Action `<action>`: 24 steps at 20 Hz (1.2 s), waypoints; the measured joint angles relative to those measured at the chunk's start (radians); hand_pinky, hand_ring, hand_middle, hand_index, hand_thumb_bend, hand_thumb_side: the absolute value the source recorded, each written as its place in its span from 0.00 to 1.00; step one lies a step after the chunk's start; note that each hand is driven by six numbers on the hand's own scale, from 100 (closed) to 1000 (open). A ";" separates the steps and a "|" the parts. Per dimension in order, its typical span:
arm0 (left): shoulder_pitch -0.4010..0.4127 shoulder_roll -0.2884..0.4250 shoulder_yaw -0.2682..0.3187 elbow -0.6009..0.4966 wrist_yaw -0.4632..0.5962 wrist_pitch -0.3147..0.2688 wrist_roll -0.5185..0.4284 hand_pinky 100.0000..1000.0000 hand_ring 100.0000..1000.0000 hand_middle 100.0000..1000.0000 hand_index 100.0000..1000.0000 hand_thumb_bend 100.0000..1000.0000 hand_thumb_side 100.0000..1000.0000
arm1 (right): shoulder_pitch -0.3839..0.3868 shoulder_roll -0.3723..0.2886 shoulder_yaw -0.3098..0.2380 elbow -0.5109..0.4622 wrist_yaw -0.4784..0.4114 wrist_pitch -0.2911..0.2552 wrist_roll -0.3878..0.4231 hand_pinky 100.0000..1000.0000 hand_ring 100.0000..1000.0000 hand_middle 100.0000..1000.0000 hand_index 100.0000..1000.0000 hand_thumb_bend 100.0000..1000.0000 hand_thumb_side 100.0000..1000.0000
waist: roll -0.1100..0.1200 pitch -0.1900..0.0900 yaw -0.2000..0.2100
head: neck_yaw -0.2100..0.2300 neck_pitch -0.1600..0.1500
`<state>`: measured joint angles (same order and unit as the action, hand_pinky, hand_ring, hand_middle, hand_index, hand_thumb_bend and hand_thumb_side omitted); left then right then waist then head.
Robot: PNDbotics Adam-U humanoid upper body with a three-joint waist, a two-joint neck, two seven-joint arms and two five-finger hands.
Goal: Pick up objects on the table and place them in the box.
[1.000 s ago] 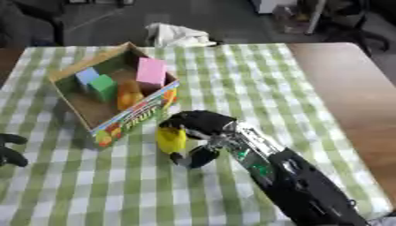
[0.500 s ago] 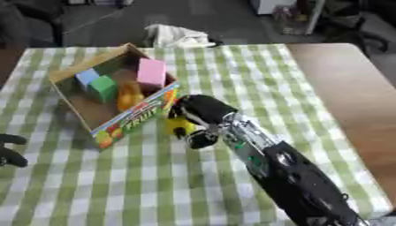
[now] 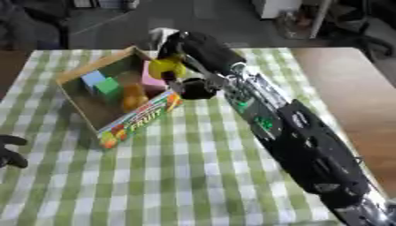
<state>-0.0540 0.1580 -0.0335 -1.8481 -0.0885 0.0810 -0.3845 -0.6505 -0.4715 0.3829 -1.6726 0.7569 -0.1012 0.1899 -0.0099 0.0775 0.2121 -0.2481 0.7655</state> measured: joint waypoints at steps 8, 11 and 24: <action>-0.007 -0.001 -0.014 0.000 0.008 -0.004 -0.017 0.54 0.47 0.62 0.67 0.00 0.62 | -0.194 0.119 0.028 0.325 0.044 -0.121 0.085 0.73 0.79 0.55 0.81 0.16 0.01 | 0.008 0.015 0.062 | -0.040 0.000; -0.008 -0.001 -0.018 0.000 0.009 -0.004 -0.019 0.54 0.47 0.62 0.67 0.00 0.62 | -0.206 0.171 0.005 0.443 0.118 -0.143 0.052 0.73 0.81 0.64 0.87 0.25 0.20 | 0.008 0.016 0.071 | -0.051 0.000; -0.013 -0.001 -0.006 0.000 0.007 -0.001 -0.009 0.54 0.47 0.61 0.67 0.00 0.62 | -0.099 0.169 -0.048 0.300 0.051 0.000 -0.212 0.76 0.91 0.72 0.80 0.00 0.09 | -0.024 0.024 0.014 | -0.009 0.000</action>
<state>-0.0669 0.1571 -0.0391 -1.8481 -0.0812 0.0804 -0.3930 -0.7496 -0.3024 0.3349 -1.3731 0.8075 -0.1009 -0.0218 -0.0340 0.1011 0.2265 -0.2576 0.7655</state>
